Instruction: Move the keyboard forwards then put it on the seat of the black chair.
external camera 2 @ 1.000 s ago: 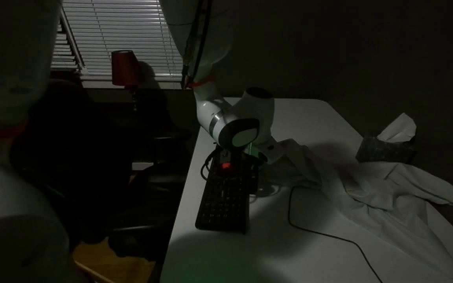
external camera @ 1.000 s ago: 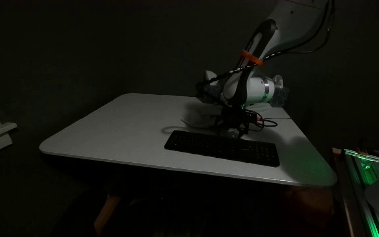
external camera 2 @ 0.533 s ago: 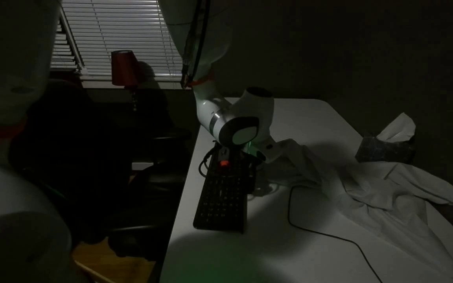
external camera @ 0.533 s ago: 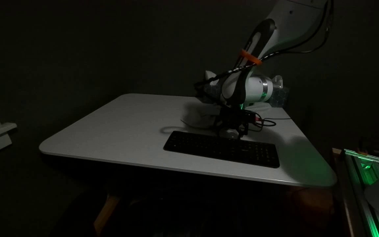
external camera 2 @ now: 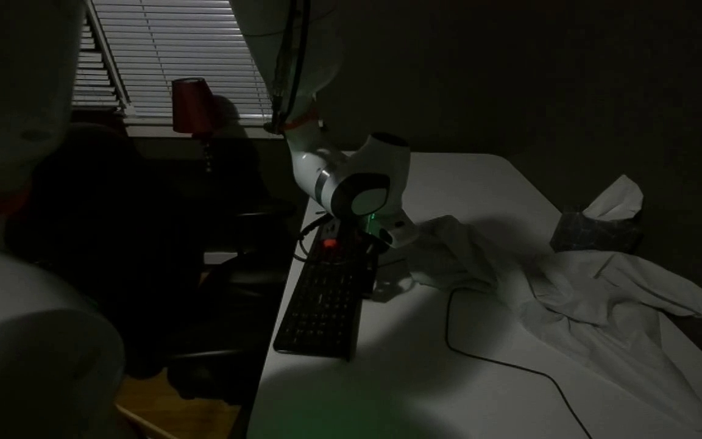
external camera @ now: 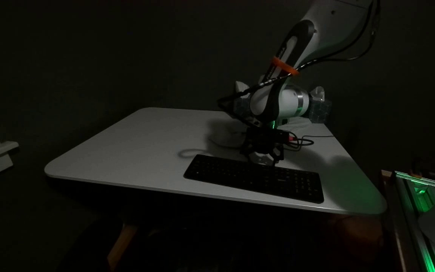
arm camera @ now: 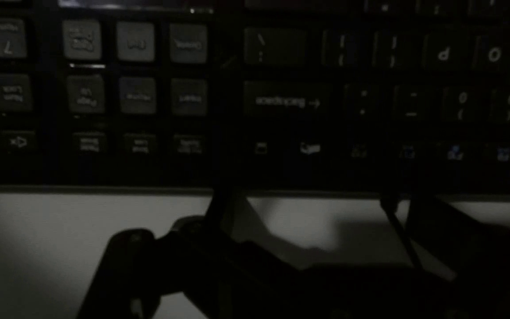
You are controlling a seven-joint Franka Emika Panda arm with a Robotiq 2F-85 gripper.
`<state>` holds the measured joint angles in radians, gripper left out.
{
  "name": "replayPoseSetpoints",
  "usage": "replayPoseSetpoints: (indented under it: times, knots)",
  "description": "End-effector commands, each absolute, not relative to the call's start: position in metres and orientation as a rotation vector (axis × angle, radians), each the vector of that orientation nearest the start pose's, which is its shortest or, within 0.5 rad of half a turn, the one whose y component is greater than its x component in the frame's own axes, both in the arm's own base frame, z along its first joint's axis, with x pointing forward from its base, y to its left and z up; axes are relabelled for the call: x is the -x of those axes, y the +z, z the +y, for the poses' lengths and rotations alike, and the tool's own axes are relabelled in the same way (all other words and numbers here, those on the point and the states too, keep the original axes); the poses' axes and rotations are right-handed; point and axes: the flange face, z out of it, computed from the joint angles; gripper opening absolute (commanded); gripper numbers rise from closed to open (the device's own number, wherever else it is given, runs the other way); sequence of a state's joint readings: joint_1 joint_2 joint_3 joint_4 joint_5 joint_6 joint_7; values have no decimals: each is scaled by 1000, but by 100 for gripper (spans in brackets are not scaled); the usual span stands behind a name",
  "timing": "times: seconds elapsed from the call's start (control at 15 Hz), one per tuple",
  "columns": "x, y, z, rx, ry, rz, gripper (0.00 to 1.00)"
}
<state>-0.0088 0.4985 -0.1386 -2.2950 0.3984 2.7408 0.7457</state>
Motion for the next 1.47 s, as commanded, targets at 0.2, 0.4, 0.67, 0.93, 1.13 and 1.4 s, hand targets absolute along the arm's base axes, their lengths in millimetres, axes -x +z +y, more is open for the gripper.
replayPoseSetpoints:
  times: [0.2,0.4,0.67,0.93,1.13,1.4]
  knots:
    - [-492,97,-21,2513,305,1872,100]
    - [-498,96,-4,2408,309,1975,100]
    - [-507,103,4,2240,318,2045,100]
    - [-515,112,9,2105,292,2087,100]
    - [-521,124,6,2098,149,2097,100]
    - [-531,141,-2,2123,-39,2075,100]
